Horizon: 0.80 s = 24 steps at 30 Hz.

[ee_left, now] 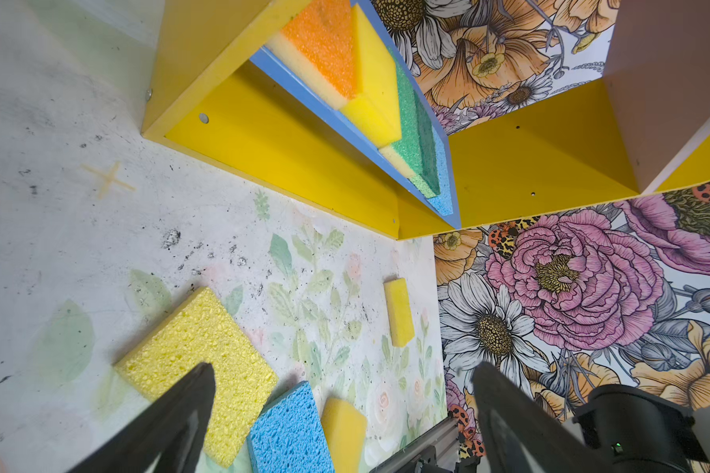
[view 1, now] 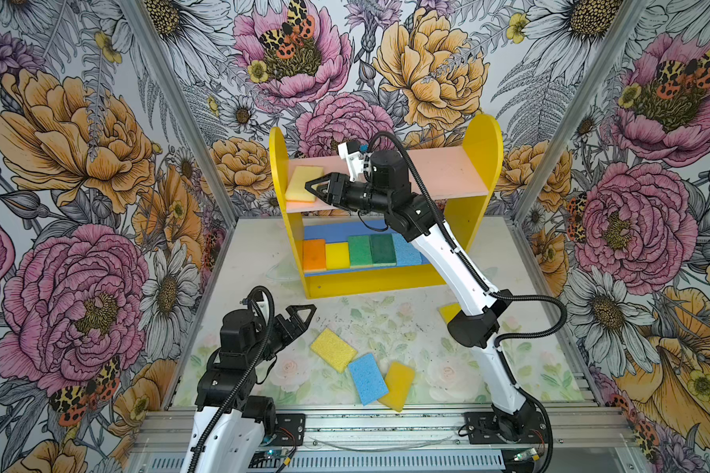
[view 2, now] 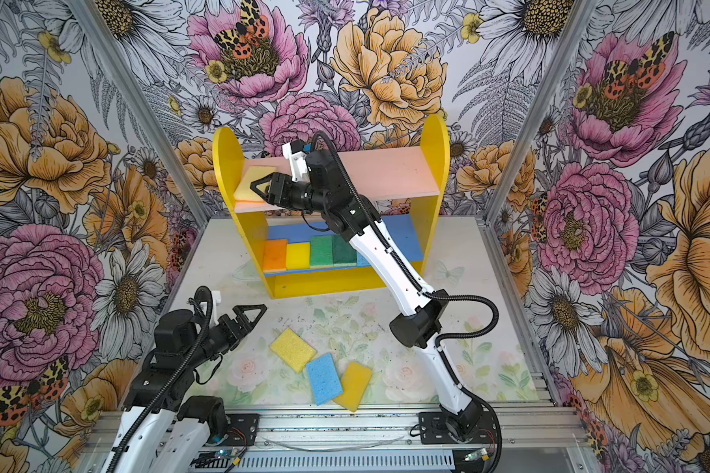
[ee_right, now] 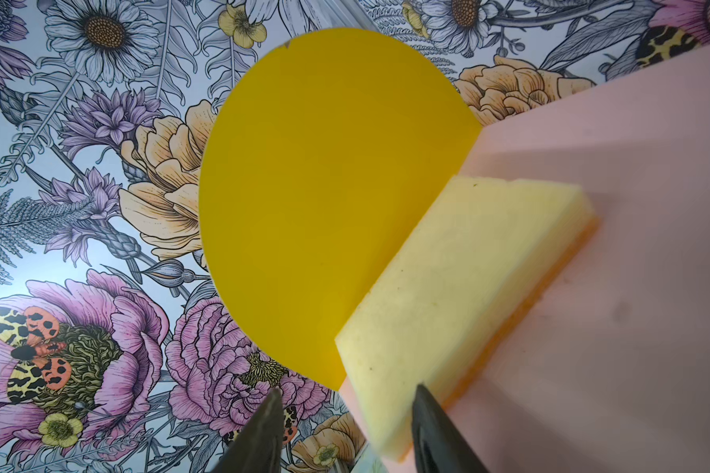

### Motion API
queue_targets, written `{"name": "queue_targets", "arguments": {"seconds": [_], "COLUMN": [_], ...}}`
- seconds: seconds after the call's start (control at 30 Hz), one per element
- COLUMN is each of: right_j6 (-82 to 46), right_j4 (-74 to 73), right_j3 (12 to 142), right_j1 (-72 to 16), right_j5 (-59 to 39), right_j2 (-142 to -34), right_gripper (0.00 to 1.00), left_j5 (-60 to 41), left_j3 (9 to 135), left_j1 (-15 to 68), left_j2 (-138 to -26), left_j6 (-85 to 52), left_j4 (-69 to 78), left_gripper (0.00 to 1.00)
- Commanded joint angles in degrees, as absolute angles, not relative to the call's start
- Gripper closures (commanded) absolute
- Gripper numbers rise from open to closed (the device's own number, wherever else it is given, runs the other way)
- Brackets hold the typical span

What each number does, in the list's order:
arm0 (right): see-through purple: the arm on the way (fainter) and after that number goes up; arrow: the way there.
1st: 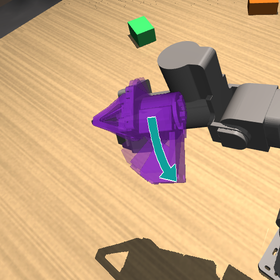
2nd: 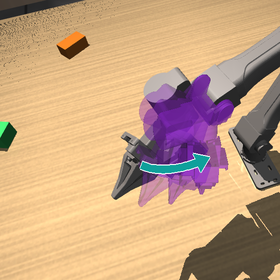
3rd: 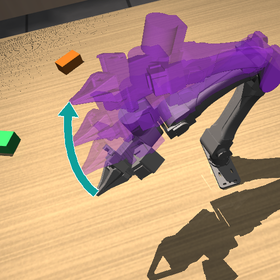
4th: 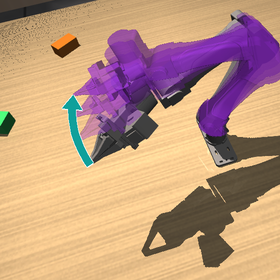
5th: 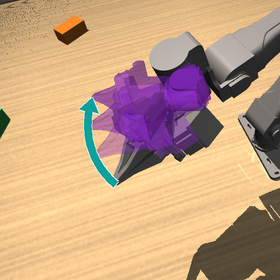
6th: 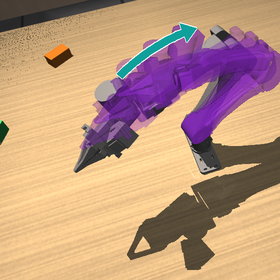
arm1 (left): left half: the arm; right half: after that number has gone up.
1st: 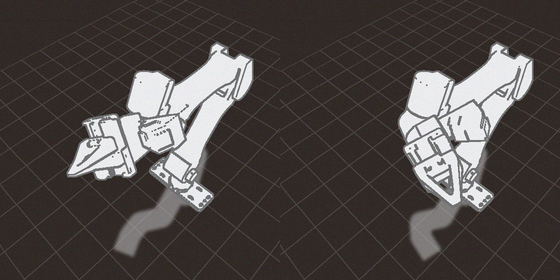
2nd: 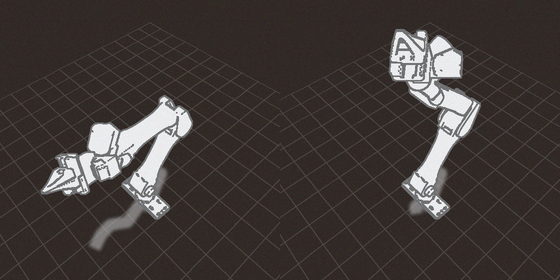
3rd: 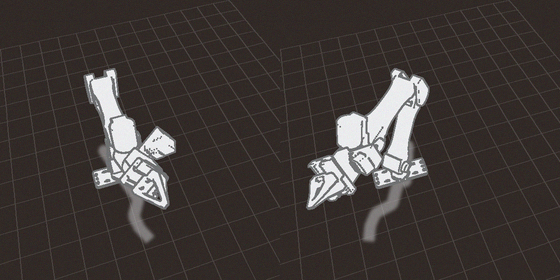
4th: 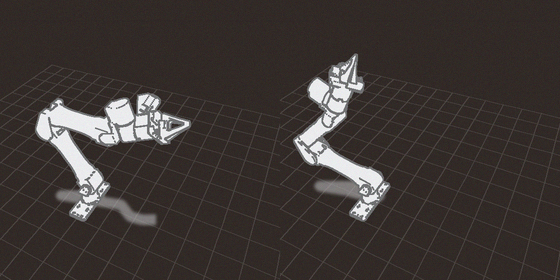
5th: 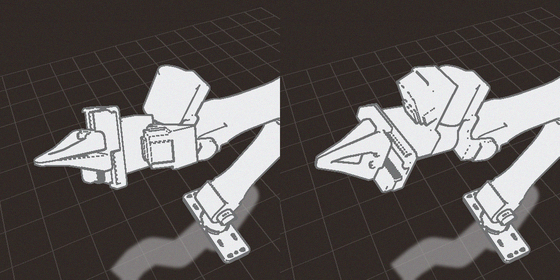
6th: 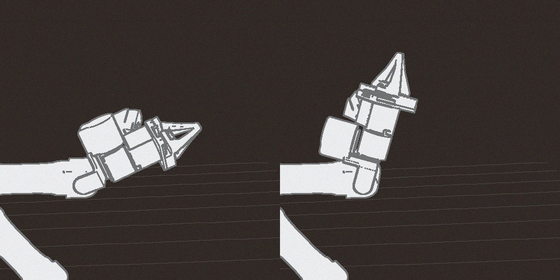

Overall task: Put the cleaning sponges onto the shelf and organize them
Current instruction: 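Lay the pale yellow sponge flat on the pink top board and open the right gripper, then withdraw the right gripper from the shelf and lower it toward the blue sponge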

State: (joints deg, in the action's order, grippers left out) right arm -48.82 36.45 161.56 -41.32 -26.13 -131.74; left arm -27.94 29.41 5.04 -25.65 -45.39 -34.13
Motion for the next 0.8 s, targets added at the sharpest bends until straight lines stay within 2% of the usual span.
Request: {"name": "queue_targets", "arguments": {"seconds": [0.0,0.23,0.57,0.77], "right_j6": [-49.70,-48.87,-44.91,-46.38], "right_j4": [35.52,34.98,35.16,35.68], "right_j3": [161.90,161.88,156.33,155.23], "right_j1": [-40.78,-40.43,-39.84,-39.11], "right_j5": [-26.14,-26.04,-23.06,-20.78], "right_j2": [-134.87,-134.42,-127.17,-127.45], "right_gripper": [0.47,0.46,0.45,0.45], "left_j5": [-29.08,-29.05,-29.34,-29.71], "left_j3": [30.67,30.67,31.20,31.64], "left_j1": [5.44,5.43,5.28,5.25], "left_j2": [-25.75,-25.84,-26.10,-25.68], "left_j6": [-44.04,-44.03,-43.64,-44.09], "left_j4": [-34.42,-34.39,-34.37,-34.37], "left_gripper": [0.01,0.01,0.01,0.01]}}
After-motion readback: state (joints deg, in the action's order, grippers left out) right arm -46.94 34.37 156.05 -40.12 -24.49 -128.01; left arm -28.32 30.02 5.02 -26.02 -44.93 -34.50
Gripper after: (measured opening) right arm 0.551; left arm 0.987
